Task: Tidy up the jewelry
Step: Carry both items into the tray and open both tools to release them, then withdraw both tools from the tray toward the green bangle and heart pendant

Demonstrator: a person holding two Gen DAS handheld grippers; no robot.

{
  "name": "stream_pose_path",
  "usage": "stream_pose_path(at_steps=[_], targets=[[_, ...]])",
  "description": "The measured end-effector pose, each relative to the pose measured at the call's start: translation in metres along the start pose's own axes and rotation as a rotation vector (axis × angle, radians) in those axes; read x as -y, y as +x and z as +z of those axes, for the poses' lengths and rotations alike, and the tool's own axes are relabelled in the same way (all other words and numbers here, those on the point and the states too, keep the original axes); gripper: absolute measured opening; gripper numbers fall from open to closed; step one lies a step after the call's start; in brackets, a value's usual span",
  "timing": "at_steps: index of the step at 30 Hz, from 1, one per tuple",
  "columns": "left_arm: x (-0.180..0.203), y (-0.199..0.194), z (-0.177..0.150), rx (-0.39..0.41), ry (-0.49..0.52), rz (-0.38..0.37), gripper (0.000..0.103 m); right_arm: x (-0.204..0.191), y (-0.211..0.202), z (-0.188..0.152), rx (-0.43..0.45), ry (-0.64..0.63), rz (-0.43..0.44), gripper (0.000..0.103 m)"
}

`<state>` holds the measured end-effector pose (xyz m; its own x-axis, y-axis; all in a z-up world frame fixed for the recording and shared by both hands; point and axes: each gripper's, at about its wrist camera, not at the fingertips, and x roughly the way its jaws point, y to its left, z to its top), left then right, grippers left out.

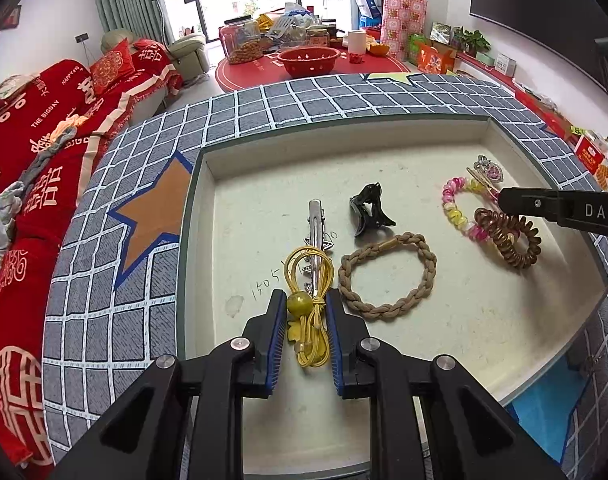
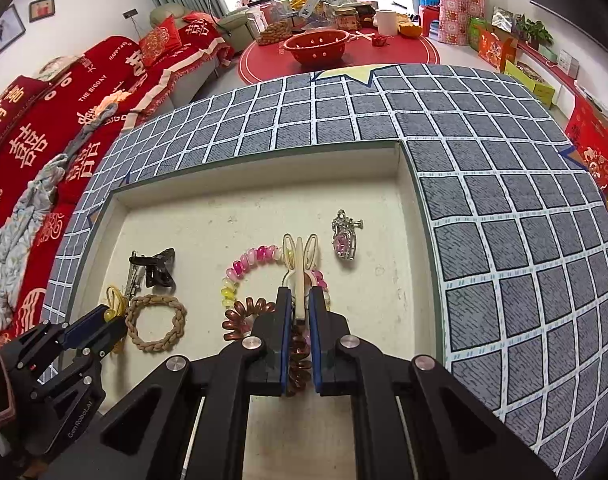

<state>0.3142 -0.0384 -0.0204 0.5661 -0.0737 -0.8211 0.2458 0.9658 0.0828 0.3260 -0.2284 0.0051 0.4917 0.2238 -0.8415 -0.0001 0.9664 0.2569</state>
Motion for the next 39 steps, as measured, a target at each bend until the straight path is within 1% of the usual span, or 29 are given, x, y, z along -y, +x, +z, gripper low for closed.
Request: stream_pose_path(at_steps=[4, 7, 8, 9, 10, 11, 12, 13, 14, 15, 16, 18, 23, 25, 26, 27, 28, 29, 32, 33, 35, 36, 37, 39], targets=[[0.002, -0.004, 0.001, 0.012, 0.005, 0.034, 0.033, 0.0, 0.0, 0.001, -0.003, 0.009, 0.008, 0.01], [0.001, -0.007, 0.002, 0.019, 0.001, 0.037, 0.033, 0.002, 0.0, 0.003, -0.011, 0.024, 0.025, 0.012], [0.001, -0.008, 0.002, 0.02, 0.003, 0.038, 0.033, 0.004, 0.0, 0.004, -0.013, 0.032, 0.035, 0.017], [0.001, -0.009, 0.002, 0.021, 0.005, 0.039, 0.033, 0.005, 0.0, 0.003, -0.013, 0.039, 0.043, 0.025], [0.001, -0.01, 0.001, 0.022, 0.008, 0.04, 0.033, 0.007, -0.001, 0.003, -0.01, 0.048, 0.052, 0.031], [0.002, -0.01, 0.001, 0.024, 0.012, 0.042, 0.034, 0.008, -0.003, 0.002, -0.005, 0.055, 0.061, 0.044], [0.002, -0.01, 0.001, 0.024, 0.017, 0.044, 0.038, 0.009, -0.006, 0.002, 0.004, 0.061, 0.071, 0.052], [0.003, -0.011, 0.001, 0.026, 0.019, 0.046, 0.07, 0.008, -0.008, 0.001, 0.012, 0.063, 0.073, 0.052], [0.002, -0.014, 0.0, 0.045, 0.013, 0.056, 0.1, 0.009, -0.012, 0.001, 0.021, 0.065, 0.077, 0.052], [0.002, -0.019, -0.001, 0.077, 0.007, 0.064, 0.103, 0.008, -0.014, 0.001, 0.025, 0.066, 0.082, 0.052], [0.002, -0.023, -0.001, 0.098, 0.008, 0.061, 0.103, 0.009, -0.018, 0.001, 0.032, 0.068, 0.086, 0.052], [0.004, -0.026, 0.0, 0.098, 0.017, 0.053, 0.103, 0.008, -0.025, 0.0, 0.047, 0.071, 0.09, 0.052], [0.005, -0.045, 0.001, 0.139, 0.018, 0.066, 0.103, 0.011, -0.044, -0.003, 0.077, 0.084, 0.112, 0.053], [0.007, -0.054, 0.001, 0.158, 0.028, 0.068, 0.103, 0.011, -0.053, -0.006, 0.09, 0.087, 0.119, 0.056], [0.008, -0.06, 0.0, 0.172, 0.037, 0.071, 0.103, 0.01, -0.058, -0.008, 0.097, 0.088, 0.124, 0.062], [0.009, -0.065, -0.002, 0.183, 0.045, 0.073, 0.103, 0.01, -0.063, -0.009, 0.106, 0.09, 0.132, 0.071], [0.01, -0.07, -0.003, 0.191, 0.051, 0.073, 0.103, 0.01, -0.068, -0.011, 0.115, 0.091, 0.138, 0.074], [0.011, -0.076, -0.005, 0.199, 0.055, 0.073, 0.103, 0.01, -0.076, -0.014, 0.132, 0.092, 0.147, 0.081], [0.01, -0.091, -0.012, 0.22, 0.061, 0.052, 0.103, 0.01, -0.095, -0.022, 0.167, 0.092, 0.159, 0.083], [0.01, -0.095, -0.013, 0.223, 0.062, 0.047, 0.103, 0.011, -0.101, -0.026, 0.176, 0.093, 0.159, 0.09], [0.011, -0.104, -0.02, 0.225, 0.063, 0.036, 0.103, 0.012, -0.112, -0.033, 0.198, 0.092, 0.158, 0.092], [0.012, -0.108, -0.024, 0.225, 0.061, 0.031, 0.103, 0.012, -0.118, -0.037, 0.212, 0.089, 0.152, 0.095], [0.013, -0.112, -0.028, 0.228, 0.056, 0.026, 0.103, 0.012, -0.123, -0.041, 0.221, 0.085, 0.143, 0.103], [0.013, -0.118, -0.036, 0.225, 0.058, 0.007, 0.103, 0.013, -0.134, -0.049, 0.246, 0.084, 0.141, 0.103]])
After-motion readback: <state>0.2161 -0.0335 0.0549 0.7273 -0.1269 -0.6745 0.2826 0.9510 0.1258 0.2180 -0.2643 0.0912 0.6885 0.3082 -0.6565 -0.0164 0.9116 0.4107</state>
